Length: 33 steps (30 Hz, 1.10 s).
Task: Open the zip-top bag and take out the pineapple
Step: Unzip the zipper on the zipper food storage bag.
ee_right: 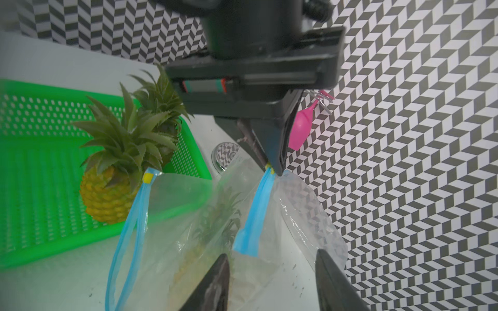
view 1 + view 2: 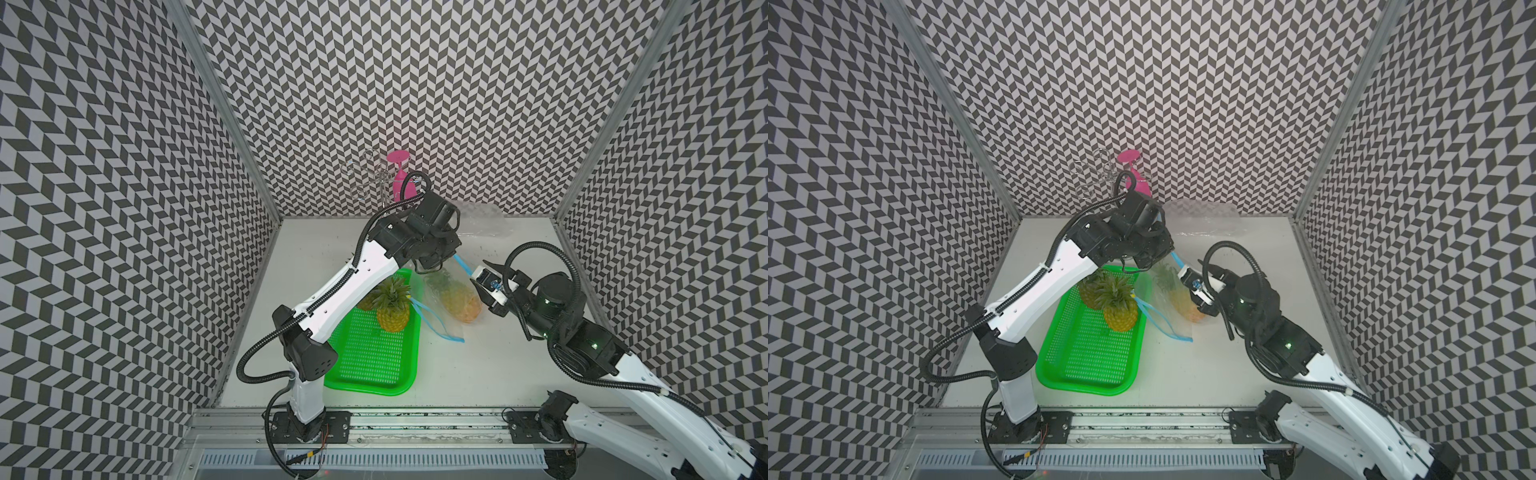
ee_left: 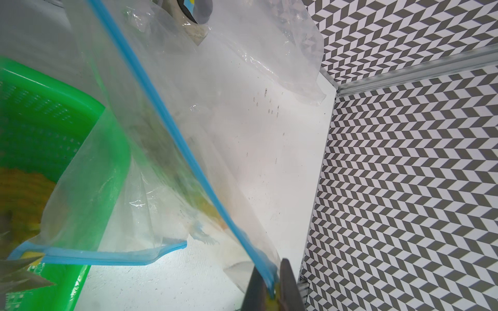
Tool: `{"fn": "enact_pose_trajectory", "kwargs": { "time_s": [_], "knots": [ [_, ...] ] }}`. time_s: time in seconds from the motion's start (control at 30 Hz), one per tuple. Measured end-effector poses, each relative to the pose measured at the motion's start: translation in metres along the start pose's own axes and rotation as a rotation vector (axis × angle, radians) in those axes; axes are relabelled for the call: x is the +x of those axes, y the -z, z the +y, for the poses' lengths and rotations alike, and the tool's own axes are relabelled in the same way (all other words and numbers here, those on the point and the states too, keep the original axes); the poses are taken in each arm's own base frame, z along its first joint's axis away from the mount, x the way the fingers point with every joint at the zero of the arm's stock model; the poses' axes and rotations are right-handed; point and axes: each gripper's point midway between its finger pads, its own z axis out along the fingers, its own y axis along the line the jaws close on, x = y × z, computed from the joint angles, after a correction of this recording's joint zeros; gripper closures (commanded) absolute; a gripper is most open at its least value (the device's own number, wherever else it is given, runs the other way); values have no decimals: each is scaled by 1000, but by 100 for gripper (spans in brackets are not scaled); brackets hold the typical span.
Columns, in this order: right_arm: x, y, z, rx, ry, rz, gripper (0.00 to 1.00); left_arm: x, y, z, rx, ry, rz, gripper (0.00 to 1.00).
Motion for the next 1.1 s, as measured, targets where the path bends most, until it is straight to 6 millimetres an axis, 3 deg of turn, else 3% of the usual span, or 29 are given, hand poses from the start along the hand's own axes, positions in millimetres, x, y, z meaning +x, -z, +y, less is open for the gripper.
{"fn": "enact_pose_trajectory", "kwargs": {
  "time_s": [0.17, 0.27, 0.43, 0.6, 0.83, 0.97, 1.1],
  "knots": [
    [-1, -4, -2, -7, -7, 24, 58, 4, 2, -3, 7, -4, 10, 100],
    [0, -6, 1, -31, -24, 57, 50, 10, 2, -6, 16, -11, 22, 100],
    [-17, 5, 8, -63, -83, 51, 47, 16, 11, -16, 46, -17, 37, 100],
    [-19, 10, 19, -88, -163, 89, 56, 22, 15, -23, 65, -15, 49, 100],
    [3, -3, 12, 0, -204, 212, 63, 30, 15, -25, 69, -19, 65, 100],
    [8, -9, 12, 16, -209, 242, 77, 32, 15, -26, 71, -21, 69, 100],
    [9, -7, 8, 41, -216, 247, 80, 34, 15, -26, 72, -23, 72, 100]
  ]
}}
